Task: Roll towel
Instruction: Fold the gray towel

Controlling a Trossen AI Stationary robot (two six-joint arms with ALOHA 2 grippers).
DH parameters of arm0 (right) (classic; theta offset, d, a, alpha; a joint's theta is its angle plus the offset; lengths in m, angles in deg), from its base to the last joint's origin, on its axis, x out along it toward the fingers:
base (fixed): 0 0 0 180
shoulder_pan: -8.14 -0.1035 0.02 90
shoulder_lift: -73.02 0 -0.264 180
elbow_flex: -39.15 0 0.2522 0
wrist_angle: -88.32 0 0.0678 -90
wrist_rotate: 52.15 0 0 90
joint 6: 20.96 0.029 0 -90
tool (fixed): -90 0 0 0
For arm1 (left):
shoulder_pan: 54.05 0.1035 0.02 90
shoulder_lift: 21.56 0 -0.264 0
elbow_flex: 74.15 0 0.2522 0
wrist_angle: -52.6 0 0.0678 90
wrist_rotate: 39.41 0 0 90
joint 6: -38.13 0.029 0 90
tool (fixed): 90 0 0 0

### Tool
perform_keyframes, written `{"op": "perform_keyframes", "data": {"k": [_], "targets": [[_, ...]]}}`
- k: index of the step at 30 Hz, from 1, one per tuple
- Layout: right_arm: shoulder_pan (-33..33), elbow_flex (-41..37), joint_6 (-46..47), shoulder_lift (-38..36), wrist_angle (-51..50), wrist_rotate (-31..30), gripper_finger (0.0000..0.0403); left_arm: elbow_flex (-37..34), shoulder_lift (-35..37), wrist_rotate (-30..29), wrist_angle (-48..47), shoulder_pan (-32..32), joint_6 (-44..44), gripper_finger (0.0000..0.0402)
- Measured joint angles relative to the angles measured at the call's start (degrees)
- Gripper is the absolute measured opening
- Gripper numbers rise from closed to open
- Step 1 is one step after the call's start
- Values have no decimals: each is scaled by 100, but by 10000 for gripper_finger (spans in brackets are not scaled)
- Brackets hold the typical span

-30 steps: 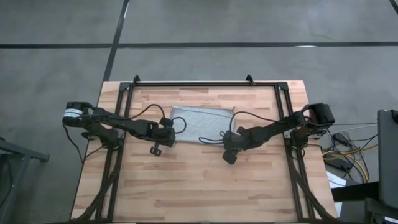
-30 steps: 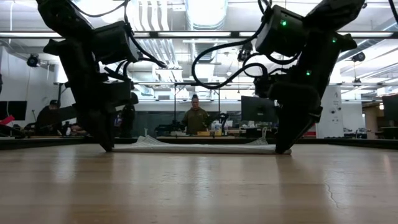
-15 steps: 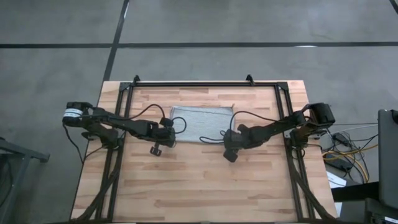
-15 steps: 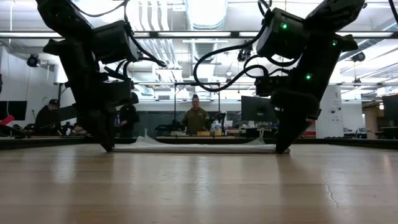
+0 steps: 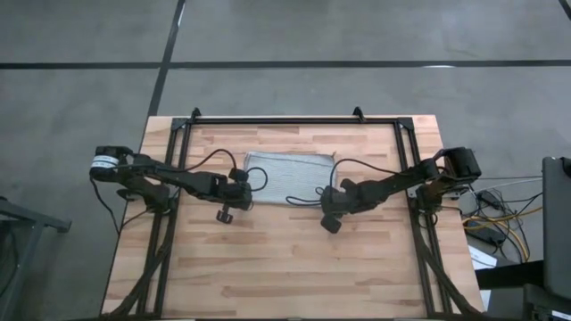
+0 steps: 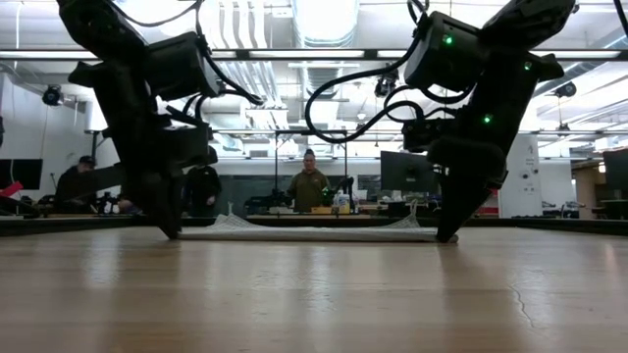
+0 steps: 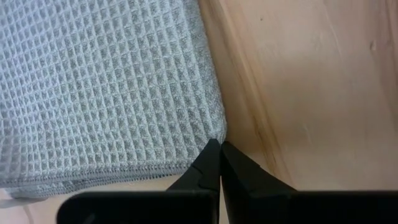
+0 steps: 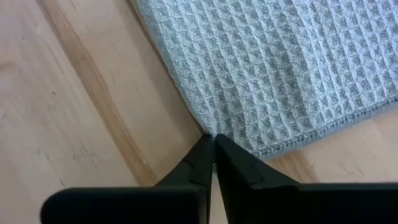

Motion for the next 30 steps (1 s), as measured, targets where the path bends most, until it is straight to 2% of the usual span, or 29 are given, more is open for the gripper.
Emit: {"op": "perform_keyframes", "data": {"k": [6,15,22,30], "targets": [[-4,2,123,-10,4,-62,9,0,138,-1,83,0,-423,1],[-13,4,425,-546,4,-85,8,11,982,2,66,0,-1193,1],[-31,9,437,-1065,10,-29,8,13,1329,787,99,-44,-1720,0],[-243,9,717,-1149,9,546,8,13,1265,908,202,-490,-2417,0]]}}
